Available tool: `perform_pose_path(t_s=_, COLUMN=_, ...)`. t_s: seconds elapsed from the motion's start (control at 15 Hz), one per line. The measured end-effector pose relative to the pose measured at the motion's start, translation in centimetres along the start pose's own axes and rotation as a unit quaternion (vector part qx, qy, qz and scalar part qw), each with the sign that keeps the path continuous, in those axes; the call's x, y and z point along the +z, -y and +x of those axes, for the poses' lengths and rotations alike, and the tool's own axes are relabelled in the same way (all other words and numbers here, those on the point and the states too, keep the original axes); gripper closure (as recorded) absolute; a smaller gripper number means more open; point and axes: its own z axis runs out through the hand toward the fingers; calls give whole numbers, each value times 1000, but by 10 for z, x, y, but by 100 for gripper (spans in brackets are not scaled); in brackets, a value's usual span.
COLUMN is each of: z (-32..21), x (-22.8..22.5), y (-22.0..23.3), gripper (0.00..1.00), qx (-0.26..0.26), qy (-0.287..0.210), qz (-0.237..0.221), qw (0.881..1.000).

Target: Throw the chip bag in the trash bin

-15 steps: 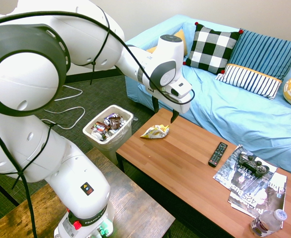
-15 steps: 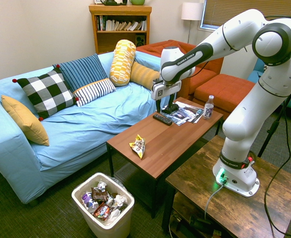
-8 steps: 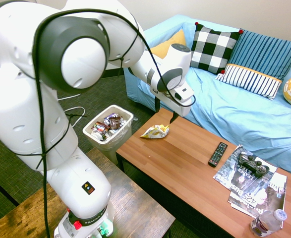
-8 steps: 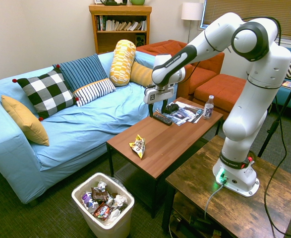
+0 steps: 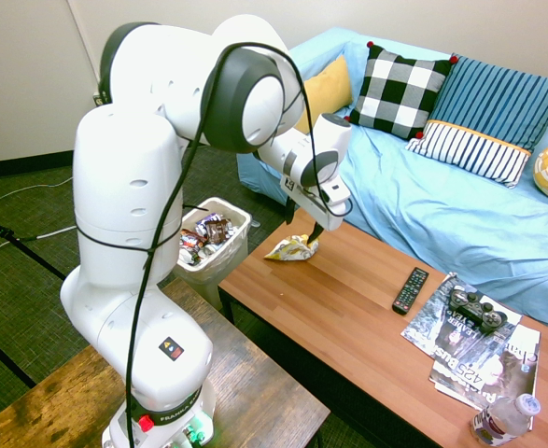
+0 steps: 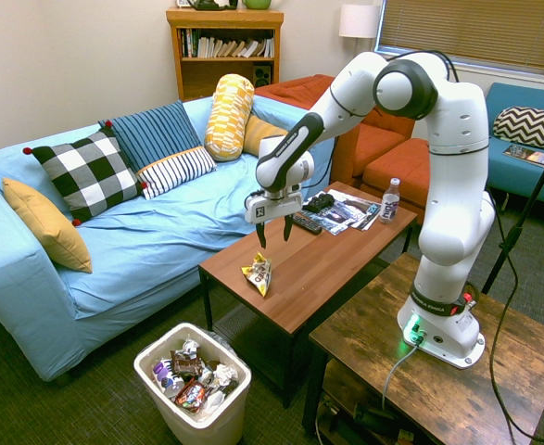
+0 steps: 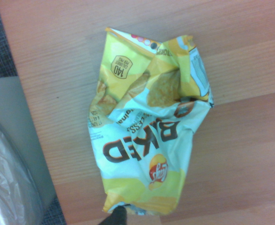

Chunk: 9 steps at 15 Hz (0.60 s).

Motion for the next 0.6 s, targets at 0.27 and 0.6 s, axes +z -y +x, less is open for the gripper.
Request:
perform_pose_path(t_s=0.27, z=5, x=51, y=21, gripper=100, qx=10, qy=13, qz=-21, qw=1000)
perform_pose_path(t_s=0.6, z=10, x=64, y=30, gripper=100, qx=25, qy=9, qz=-28, qw=999)
